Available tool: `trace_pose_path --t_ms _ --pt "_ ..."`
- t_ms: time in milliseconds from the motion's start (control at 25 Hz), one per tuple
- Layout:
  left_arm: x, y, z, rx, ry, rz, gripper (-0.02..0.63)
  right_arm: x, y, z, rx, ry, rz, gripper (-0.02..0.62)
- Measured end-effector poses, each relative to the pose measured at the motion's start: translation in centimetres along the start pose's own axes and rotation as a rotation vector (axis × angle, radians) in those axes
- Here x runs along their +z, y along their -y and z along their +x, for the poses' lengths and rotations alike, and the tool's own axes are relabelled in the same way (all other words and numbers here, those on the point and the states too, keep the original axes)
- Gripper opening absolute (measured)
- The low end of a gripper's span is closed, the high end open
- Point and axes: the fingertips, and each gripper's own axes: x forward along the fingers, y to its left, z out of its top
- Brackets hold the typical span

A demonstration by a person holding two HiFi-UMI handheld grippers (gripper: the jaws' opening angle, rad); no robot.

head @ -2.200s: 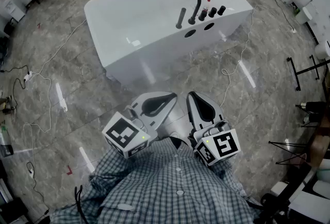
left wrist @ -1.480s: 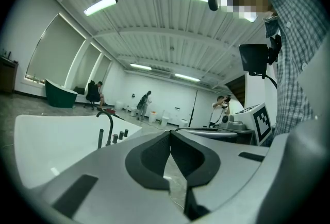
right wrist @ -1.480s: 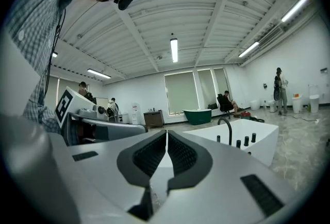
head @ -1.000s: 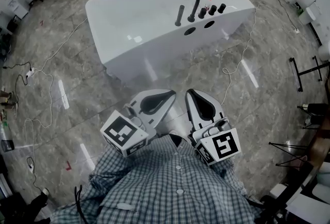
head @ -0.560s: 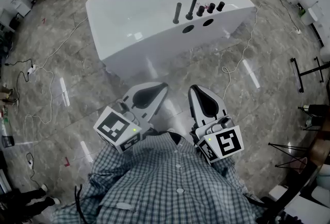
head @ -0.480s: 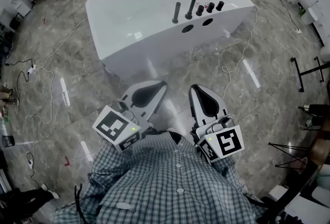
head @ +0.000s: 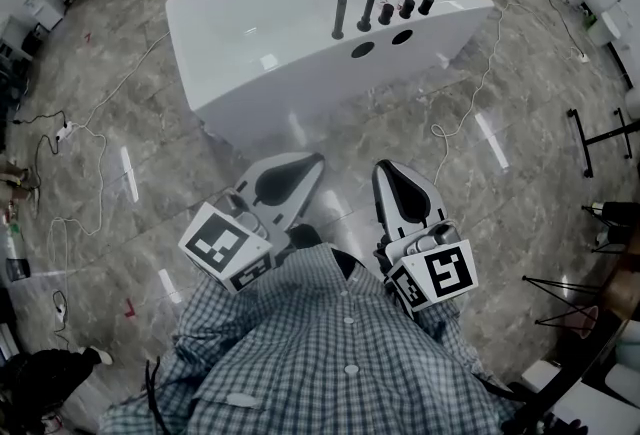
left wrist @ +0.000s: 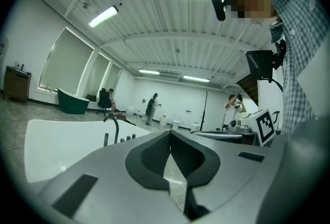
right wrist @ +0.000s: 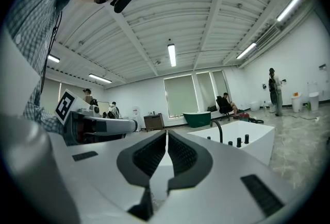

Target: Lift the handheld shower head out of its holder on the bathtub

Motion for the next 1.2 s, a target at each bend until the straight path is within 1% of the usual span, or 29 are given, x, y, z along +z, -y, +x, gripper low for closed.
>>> trace_pose_path --t_ms 200,440,600,760,1000,1200 --pt "-0.5 -0.7 0.8 0.009 -0.001 -0.011 0.011 -0.4 1.0 0.3 -0.006 -0.011 -0.003 0.023" --pt "-0.9 -3.1 2.6 0.003 -0.019 -0.028 0.011 -0.9 2.7 2.6 -0.015 -0.031 0.012 0.023" --pt "-0.5 -5.8 4.1 -0.006 -0.017 -0.034 0.011 -0.9 3.7 5.2 -0.022 -0.035 0.01 0.023" --pt "0.5 -8.5 6.0 -0.033 -0.02 -0.028 0.011 -0.6 5.2 8.1 -0.045 -0.054 -0.013 0.023" --pt "2.4 -13.6 8.5 -0.069 -0.024 -0.021 0.011 0.1 7.7 13.1 -0.098 -0.057 0.011 0.023" --pt "3.7 -18.1 9.6 -0.089 -0.018 -0.031 0.011 1.0 8.6 17.4 -0.13 -0.049 0.011 0.023"
